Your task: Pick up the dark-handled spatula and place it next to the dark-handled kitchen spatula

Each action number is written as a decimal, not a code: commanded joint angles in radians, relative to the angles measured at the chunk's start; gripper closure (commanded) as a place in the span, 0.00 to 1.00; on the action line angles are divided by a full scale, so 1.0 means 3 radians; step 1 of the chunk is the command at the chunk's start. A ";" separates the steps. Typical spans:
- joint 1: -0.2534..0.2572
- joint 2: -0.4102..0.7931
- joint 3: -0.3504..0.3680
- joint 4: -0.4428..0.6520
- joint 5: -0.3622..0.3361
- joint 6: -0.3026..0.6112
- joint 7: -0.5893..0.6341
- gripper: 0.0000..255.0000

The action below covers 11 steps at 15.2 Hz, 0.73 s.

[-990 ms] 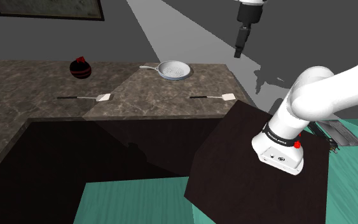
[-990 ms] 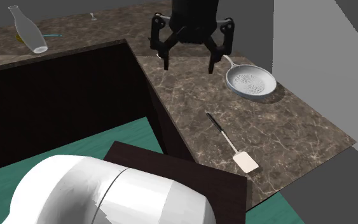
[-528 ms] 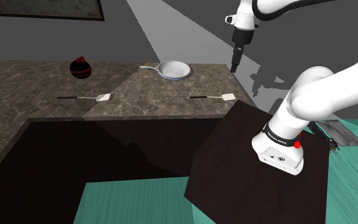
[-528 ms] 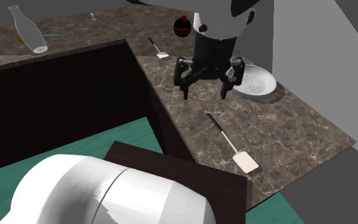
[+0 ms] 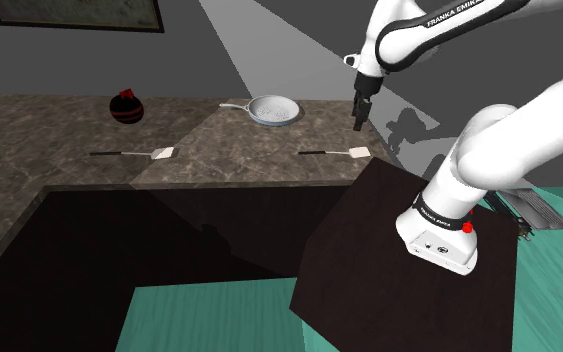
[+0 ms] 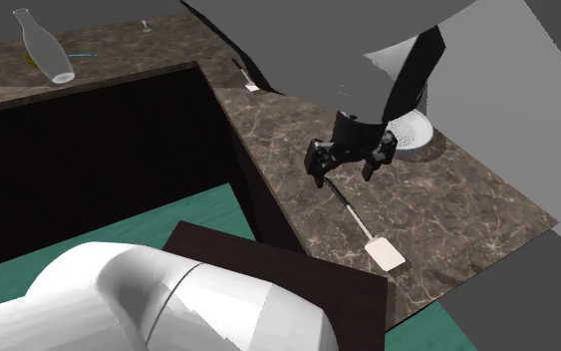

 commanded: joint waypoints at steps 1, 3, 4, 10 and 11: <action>0.0039 0.0256 -0.0141 -0.0031 -0.0020 0.0333 -0.0206 0.00; 0.0115 0.0570 -0.0300 -0.0007 0.0024 0.0656 -0.0442 0.00; 0.0168 0.0737 -0.0382 0.0014 0.0076 0.0814 -0.0577 0.00; 0.0641 0.1870 -0.0786 0.0295 0.1247 0.1619 -0.1946 0.00; 0.0654 0.2078 -0.0744 0.0378 0.1623 0.1695 -0.2300 0.00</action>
